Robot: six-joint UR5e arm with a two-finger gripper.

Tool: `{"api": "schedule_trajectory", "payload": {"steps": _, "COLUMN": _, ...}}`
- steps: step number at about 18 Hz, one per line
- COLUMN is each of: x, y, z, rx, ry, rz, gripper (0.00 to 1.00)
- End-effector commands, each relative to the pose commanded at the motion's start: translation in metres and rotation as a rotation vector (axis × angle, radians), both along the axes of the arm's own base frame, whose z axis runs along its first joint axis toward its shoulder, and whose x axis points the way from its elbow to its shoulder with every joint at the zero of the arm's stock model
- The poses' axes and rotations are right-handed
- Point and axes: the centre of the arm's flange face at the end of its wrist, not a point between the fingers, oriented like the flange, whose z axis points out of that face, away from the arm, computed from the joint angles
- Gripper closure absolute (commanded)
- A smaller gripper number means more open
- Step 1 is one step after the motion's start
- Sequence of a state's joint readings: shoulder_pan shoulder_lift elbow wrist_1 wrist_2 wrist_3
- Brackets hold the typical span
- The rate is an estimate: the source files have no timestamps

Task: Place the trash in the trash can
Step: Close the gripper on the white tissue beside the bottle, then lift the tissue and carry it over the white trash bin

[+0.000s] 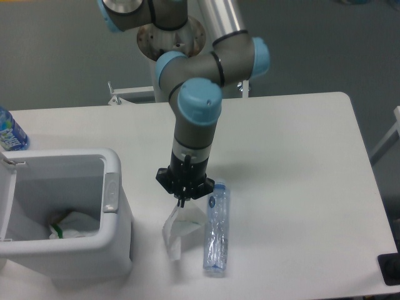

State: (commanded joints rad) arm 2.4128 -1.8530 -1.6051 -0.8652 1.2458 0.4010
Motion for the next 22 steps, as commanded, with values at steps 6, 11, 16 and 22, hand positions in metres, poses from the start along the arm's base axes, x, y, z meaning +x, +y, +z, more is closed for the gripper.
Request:
{"api": "schedule_trajectory", "payload": {"steps": 6, "x": -0.055, "y": 0.001, "z": 0.104, "rx": 0.241, "ry": -0.076, "rz": 0.235, "gripper": 1.00}}
{"api": "schedule_trajectory", "payload": {"steps": 11, "x": -0.025, "y": -0.001, "z": 0.144, "rx": 0.309, "ry": -0.086, "rz": 0.225, "gripper": 1.00}}
{"api": "schedule_trajectory", "payload": {"steps": 16, "x": 0.081, "y": 0.020, "z": 0.176, "rx": 0.336, "ry": -0.123, "rz": 0.128, "gripper": 1.00}}
{"api": "schedule_trajectory", "payload": {"steps": 22, "x": 0.177, "y": 0.019, "z": 0.160, "rx": 0.295, "ry": -0.157, "rz": 0.001, "gripper": 0.96}}
